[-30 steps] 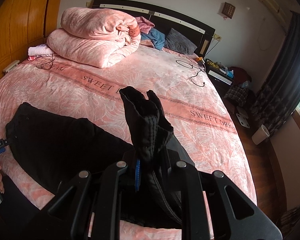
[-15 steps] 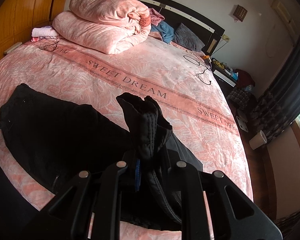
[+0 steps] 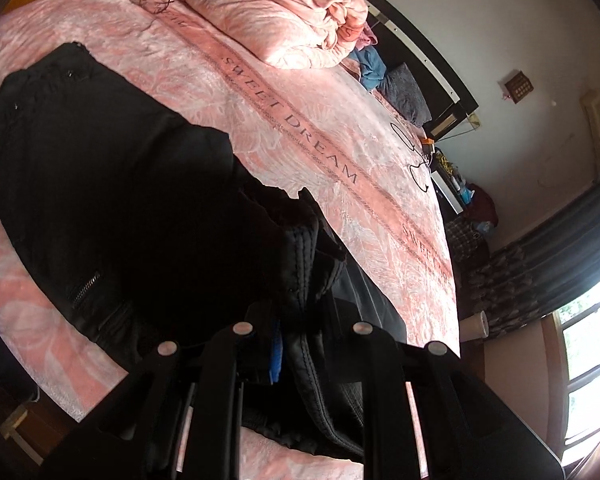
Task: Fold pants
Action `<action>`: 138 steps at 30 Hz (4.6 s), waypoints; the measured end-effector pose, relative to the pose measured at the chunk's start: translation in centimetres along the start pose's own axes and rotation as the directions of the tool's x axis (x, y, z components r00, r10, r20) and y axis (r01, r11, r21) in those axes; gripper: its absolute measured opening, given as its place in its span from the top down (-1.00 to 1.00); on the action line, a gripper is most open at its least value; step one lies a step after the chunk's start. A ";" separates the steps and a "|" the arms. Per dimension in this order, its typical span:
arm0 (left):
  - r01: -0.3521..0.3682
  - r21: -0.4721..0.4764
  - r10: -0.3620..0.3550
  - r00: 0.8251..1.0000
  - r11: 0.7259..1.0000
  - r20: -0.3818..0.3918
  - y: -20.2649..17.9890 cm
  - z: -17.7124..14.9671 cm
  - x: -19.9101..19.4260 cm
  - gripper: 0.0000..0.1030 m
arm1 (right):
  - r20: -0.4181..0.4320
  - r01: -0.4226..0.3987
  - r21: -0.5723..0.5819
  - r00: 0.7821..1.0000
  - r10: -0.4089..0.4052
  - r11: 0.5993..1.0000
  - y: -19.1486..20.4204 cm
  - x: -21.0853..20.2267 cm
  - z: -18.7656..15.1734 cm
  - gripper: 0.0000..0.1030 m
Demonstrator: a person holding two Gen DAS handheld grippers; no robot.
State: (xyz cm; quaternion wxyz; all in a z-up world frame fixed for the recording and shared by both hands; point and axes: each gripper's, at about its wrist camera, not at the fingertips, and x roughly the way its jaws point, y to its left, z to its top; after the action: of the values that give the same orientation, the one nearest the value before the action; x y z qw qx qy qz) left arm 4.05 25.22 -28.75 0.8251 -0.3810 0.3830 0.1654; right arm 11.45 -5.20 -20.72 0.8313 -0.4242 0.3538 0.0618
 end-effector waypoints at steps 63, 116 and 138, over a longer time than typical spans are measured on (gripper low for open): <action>0.004 0.004 -0.004 1.000 1.000 -0.010 0.1 0.0 0.0 -0.77 | -0.034 -0.628 0.357 0.731 0.681 0.692 -5.6 3.3 1.0 0.32; 0.226 -0.532 -0.318 0.944 0.816 -0.087 4.5 4.0 4.9 -0.27 | -0.663 -0.979 -0.135 0.202 0.721 0.151 22.8 14.5 35.7 -0.67; 0.182 -0.387 -0.224 0.973 0.904 -0.064 1.6 4.4 0.7 0.41 | -0.557 -0.952 -0.226 0.300 0.775 0.206 18.7 10.7 35.6 0.49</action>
State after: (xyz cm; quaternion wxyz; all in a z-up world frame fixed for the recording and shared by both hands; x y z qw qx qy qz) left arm 5.85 29.60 -28.27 0.7270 -0.5792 0.3454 0.1288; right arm 30.93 31.14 -26.12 0.4228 -0.3565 0.6291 0.5462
